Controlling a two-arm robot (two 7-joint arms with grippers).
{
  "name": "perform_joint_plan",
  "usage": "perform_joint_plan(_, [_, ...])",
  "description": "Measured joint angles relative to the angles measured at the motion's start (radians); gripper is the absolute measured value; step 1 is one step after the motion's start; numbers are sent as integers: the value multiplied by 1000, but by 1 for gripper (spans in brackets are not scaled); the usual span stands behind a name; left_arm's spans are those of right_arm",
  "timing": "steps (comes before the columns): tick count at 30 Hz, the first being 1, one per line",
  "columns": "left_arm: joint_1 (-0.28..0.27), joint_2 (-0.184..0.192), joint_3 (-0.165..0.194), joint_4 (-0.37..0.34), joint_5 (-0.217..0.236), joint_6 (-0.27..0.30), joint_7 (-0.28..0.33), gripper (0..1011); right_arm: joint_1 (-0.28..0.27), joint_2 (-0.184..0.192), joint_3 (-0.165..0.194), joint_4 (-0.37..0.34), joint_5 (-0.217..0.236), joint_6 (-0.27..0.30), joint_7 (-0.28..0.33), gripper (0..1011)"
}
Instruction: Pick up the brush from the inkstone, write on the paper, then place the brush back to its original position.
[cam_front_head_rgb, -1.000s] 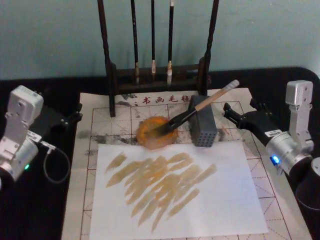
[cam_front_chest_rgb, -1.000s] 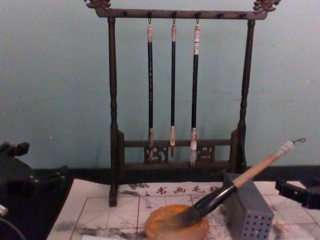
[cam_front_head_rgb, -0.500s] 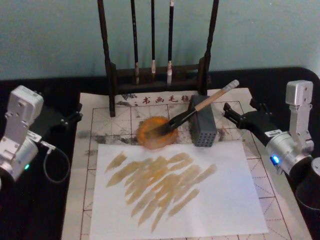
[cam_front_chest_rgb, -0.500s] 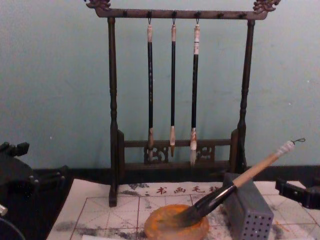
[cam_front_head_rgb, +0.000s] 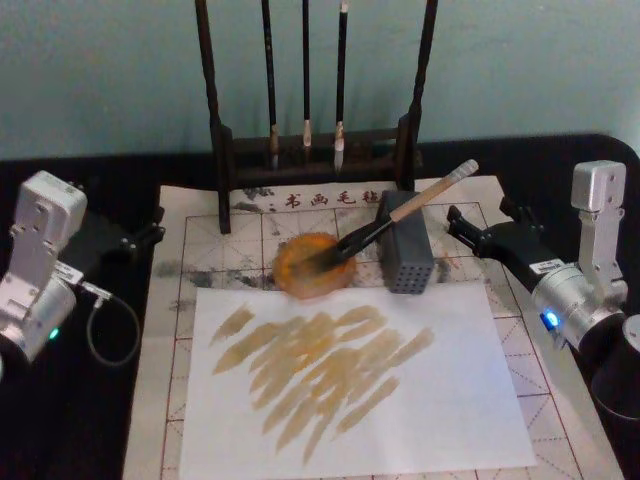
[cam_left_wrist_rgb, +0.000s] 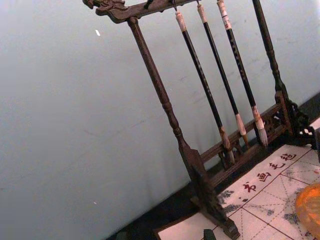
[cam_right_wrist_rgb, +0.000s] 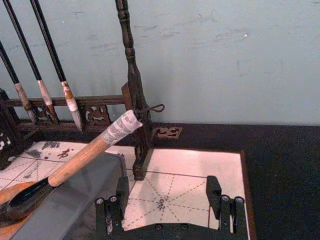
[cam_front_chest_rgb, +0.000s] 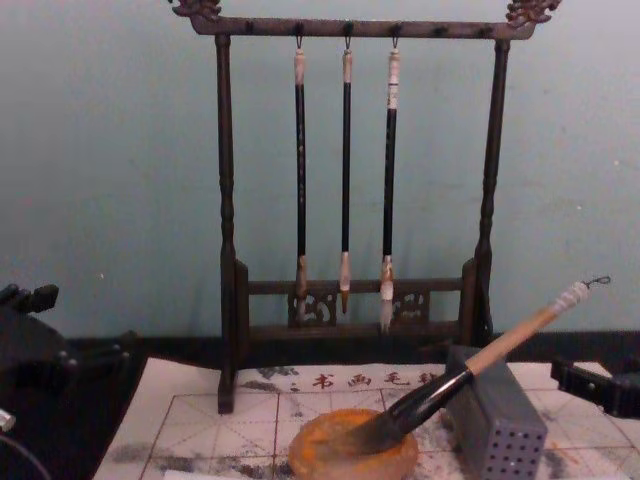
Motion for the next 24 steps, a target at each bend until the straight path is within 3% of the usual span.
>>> perform_joint_plan(24, [0,0,0,0,0,0,0,1001,0,0,0,0,0,0,0,1000])
